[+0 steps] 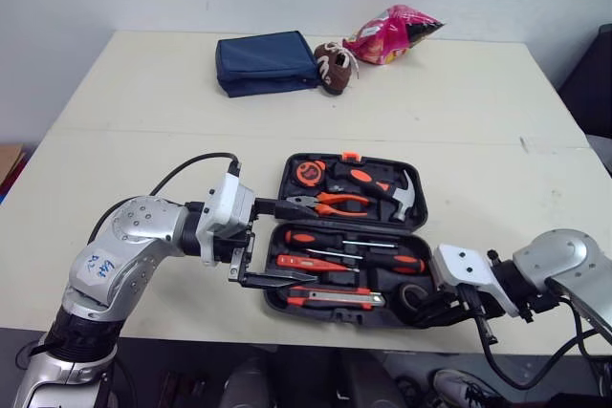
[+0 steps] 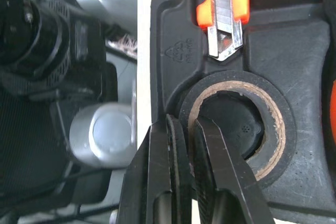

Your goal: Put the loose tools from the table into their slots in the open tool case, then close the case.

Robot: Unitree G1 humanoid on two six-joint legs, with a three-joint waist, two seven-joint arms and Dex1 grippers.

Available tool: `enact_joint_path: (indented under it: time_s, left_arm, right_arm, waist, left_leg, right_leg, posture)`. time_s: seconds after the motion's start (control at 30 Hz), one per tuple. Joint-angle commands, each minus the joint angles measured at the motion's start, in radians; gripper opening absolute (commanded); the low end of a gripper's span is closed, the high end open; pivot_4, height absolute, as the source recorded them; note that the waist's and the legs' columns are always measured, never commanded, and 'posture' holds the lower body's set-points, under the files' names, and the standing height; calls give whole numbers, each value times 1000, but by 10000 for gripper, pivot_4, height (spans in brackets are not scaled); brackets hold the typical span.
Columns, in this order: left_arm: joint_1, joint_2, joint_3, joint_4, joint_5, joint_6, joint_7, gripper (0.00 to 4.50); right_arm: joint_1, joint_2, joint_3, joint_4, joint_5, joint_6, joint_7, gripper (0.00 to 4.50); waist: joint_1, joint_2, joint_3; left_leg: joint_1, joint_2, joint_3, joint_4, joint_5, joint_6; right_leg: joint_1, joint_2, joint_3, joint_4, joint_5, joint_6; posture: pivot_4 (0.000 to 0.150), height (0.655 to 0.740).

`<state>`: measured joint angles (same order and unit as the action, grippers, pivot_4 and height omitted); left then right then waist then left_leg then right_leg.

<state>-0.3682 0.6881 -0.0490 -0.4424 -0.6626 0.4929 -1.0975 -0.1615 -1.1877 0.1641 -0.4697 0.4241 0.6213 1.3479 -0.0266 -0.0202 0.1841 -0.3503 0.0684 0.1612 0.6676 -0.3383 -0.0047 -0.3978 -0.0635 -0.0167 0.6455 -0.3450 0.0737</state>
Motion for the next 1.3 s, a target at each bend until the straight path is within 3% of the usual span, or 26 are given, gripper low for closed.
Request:
enact_joint_path:
  time_s: [0.03, 0.2, 0.4, 0.57, 0.7, 1.3]
  left_arm:
    - [9, 6, 20, -41, -9, -6, 10, 45000]
    - [24, 8, 24, -52, -6, -9, 22, 45000]
    - [37, 20, 37, -56, -12, 1, 31, 45000]
    - [56, 51, 53, -37, -12, 6, 14, 45000]
    - [52, 47, 47, -13, 7, -14, 9, 45000]
    - [52, 45, 43, -21, 2, -2, 17, 45000]
  right_arm:
    - [-5, 9, 24, 1, -32, 3, -17, 358]
    - [5, 43, 32, -18, 6, 12, -13, 358]
    - [8, 73, -60, 7, 50, -117, 42, 358]
    - [-53, 21, -123, 36, 173, -2, 122, 358]
    - [-43, 13, -36, 93, 30, -123, 132, 358]
    - [-27, 84, 25, -4, 19, -13, 13, 358]
  waist:
    - [0, 0, 0]
    - [-3, -2, -1]
    - [-3, -3, -1]
    - [-3, -2, -1]
    - [2, -3, -1]
    - [-2, -3, -2]
  left_leg:
    - [0, 0, 0, 0, 0, 0]
    - [0, 0, -1, 0, 0, 0]
    - [-1, 1, -2, 0, 0, -1]
    - [0, 1, -2, 0, 0, -1]
    - [-1, 1, -3, 0, 0, 0]
    - [-1, 0, -3, 1, 0, -1]
  right_leg:
    - [0, 0, 0, 0, 0, 0]
    - [0, 0, -1, 0, 0, 0]
    - [0, 1, -2, 1, -1, -1]
    - [0, 1, -2, 2, 0, -1]
    - [0, 0, -3, 1, -1, -1]
    - [0, 0, -3, 2, -1, -1]
  posture:
    - [1500, 7400]
    - [1500, 7400]
    - [1500, 7400]
    - [1500, 7400]
    - [1500, 7400]
    - [1500, 7400]
